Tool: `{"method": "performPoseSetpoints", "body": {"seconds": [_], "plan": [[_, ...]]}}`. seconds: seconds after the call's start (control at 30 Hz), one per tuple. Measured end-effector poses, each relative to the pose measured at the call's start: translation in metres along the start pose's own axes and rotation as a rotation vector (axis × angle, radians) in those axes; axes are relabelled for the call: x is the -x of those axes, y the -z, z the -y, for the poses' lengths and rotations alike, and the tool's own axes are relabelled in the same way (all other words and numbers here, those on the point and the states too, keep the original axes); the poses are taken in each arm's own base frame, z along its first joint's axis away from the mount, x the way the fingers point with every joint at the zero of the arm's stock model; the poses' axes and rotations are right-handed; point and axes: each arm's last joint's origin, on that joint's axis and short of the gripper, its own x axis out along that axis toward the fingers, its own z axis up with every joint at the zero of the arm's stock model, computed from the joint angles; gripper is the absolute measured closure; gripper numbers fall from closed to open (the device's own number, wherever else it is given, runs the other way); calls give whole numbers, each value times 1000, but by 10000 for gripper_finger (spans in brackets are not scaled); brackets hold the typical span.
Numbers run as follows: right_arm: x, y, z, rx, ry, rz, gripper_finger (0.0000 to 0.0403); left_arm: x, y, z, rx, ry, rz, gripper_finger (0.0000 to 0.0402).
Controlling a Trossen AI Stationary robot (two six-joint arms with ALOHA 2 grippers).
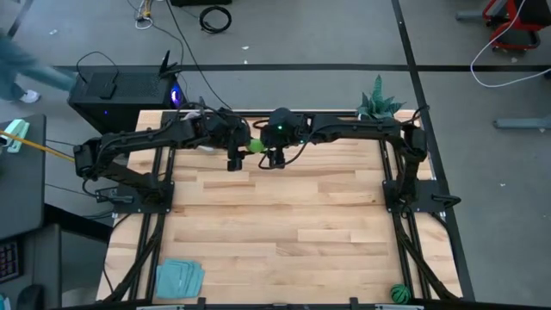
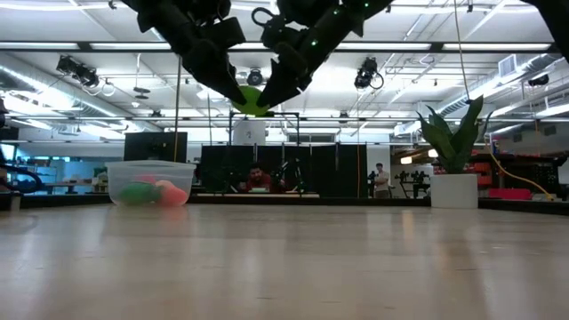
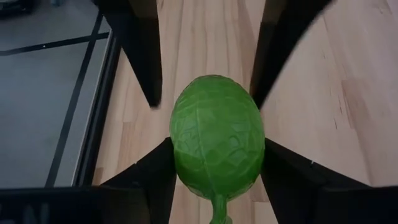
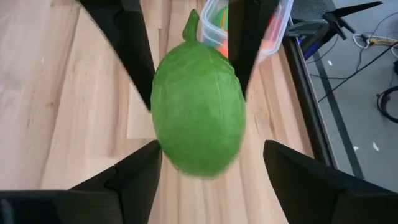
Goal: Pick and placing Produce into tupperware
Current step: Put the green melon into the transparent bin
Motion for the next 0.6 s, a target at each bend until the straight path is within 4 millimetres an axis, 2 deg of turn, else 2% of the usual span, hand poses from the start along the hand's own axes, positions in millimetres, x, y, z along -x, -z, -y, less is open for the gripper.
{"method": "performPoseSetpoints", "body": {"seconds": [0.3,0.43,0.6], "plan": [[41,3,2,-22,-9,-72,119,0,4,-5,17,-47,-37,194],[64,4,-2,-51,-26,-98,119,2,10,-19,45,-177,-87,194],[79,7,-12,-71,-55,-154,119,9,24,-44,140,-307,-152,194]]}}
